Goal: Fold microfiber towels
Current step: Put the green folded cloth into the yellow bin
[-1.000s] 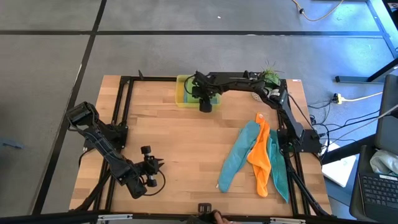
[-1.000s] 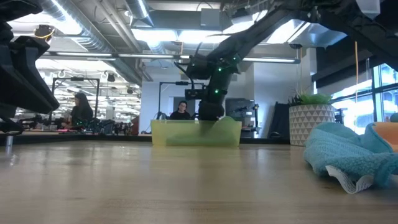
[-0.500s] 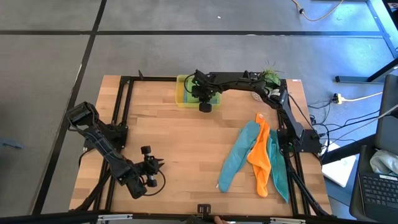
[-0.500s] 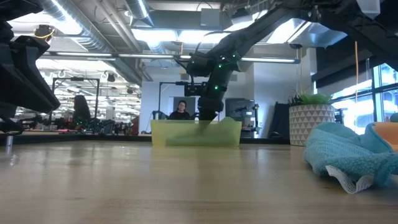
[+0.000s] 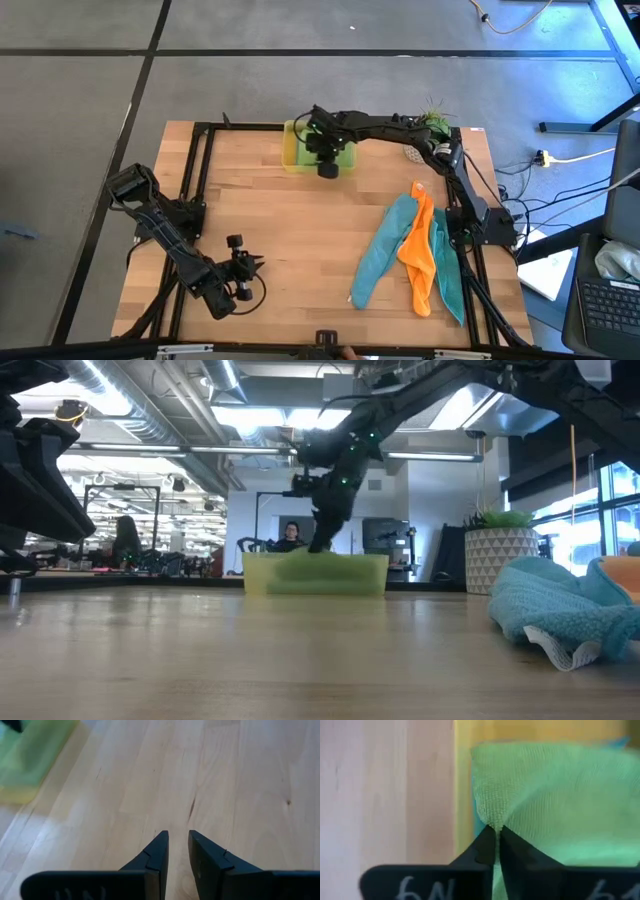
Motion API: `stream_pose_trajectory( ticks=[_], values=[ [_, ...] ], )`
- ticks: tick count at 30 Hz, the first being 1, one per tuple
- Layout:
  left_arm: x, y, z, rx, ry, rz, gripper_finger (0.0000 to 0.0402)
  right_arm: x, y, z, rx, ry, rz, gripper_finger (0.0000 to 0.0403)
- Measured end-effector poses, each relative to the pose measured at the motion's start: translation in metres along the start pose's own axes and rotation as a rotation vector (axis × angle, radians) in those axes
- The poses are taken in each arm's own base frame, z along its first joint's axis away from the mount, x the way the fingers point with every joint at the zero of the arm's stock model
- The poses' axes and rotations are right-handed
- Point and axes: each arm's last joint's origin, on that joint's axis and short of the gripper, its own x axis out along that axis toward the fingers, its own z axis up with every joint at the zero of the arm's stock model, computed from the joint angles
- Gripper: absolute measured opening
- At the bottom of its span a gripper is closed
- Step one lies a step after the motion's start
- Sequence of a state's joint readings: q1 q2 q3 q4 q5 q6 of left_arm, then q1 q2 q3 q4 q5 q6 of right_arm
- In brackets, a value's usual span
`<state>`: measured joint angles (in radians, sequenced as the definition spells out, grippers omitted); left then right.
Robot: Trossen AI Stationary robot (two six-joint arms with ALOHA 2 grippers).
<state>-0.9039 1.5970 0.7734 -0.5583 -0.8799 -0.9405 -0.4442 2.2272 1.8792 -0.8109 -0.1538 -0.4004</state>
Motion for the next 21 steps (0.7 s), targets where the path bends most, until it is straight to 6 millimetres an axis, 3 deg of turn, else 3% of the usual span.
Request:
stream_pose_trajectory(
  ticks=[5, 14, 21],
  values=[
    [0.000, 0.000, 0.000, -0.002, -0.001, -0.001, 0.0066, 0.000, 0.003, -0.009, 0.021, 0.087, 0.051, 0.0088],
    [0.000, 0.000, 0.000, -0.003, 0.000, -0.003, 0.0066, -0.006, 0.004, -0.003, 0.017, 0.051, 0.072, 0.0208],
    [0.000, 0.000, 0.000, -0.003, 0.002, -0.004, 0.0066, -0.032, -0.009, 0.007, 0.019, 0.126, -0.169, 0.0214]
  ],
)
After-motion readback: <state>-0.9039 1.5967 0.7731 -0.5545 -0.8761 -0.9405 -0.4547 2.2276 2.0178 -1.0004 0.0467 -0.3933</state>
